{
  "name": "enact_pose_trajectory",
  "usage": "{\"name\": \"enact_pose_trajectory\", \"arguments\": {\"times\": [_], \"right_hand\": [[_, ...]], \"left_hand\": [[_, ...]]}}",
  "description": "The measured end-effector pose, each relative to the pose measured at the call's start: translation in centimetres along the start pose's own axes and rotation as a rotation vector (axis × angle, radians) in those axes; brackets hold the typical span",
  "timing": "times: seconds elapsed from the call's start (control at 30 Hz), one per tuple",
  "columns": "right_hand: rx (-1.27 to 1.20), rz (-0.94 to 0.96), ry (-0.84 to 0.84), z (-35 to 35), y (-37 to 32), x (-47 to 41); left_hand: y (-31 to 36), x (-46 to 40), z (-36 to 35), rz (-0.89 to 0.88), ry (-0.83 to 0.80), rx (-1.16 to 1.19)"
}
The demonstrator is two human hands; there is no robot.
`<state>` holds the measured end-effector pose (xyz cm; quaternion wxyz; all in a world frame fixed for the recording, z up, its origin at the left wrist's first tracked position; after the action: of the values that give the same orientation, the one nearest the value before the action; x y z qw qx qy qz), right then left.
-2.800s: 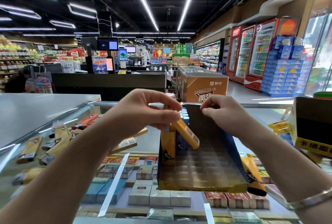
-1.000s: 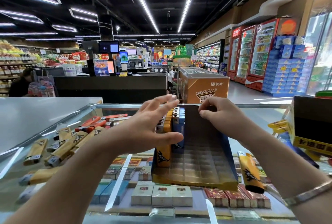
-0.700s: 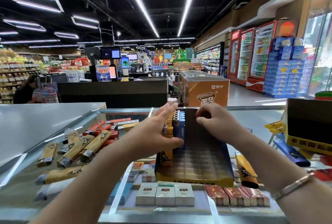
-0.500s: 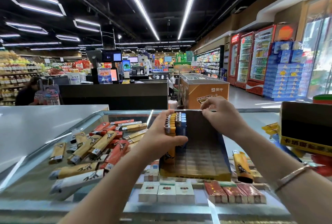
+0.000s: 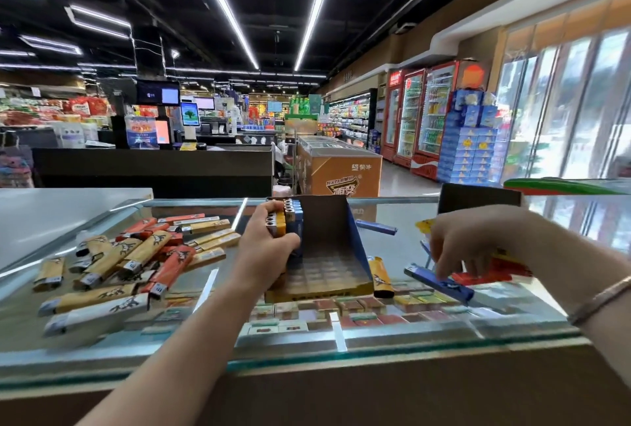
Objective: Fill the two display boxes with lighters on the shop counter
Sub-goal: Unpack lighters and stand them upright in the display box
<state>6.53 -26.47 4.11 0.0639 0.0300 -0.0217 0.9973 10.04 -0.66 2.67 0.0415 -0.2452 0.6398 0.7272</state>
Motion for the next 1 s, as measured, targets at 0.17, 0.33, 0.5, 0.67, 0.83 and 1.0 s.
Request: {"name": "enact_pose_trajectory", "arguments": {"times": [0.17,0.33,0.5,0.67,0.83,1.0], "right_hand": [[-0.015,0.003,0.114,-2.3,-0.8,0.2],[-0.146,-0.008,0.249,-1.9,-1.6,-0.3],[-0.155,-0.110,0.472,0.4,0.3,-1.7],[0.091,-0.117,0.420,-1.9,0.3,-3.8],[0.050,-0.057,0.416,-2.5,-0.5,-5.0],[-0.079,-0.017,0.247,-3.3,-2.1,-4.7]], "left_hand": [[0.3,0.4,0.4,-0.084,0.019,-0.080],[0.2,0.4,0.5,-0.139,0.009,-0.122],[-0.1,-0.1,0.6,-0.180,0.043,-0.171],[-0.3,-0.3,0.8,-0.240,0.077,-0.222],[-0.4,-0.7,1.1,-0.269,0.115,-0.241],[-0.6,-1.2,1.3,-0.262,0.145,-0.280]]}}
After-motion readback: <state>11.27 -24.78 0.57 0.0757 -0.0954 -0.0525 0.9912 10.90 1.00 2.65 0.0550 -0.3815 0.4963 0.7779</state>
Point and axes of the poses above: each hand's wrist, its own x-axis away from the middle knuckle, its own z-axis out of the back of the hand, y = z × x, the point moved 9 cm from there along -x, towards the middle knuckle, and after that the axes turned 15 degrees about y, right-handed, at the moved point
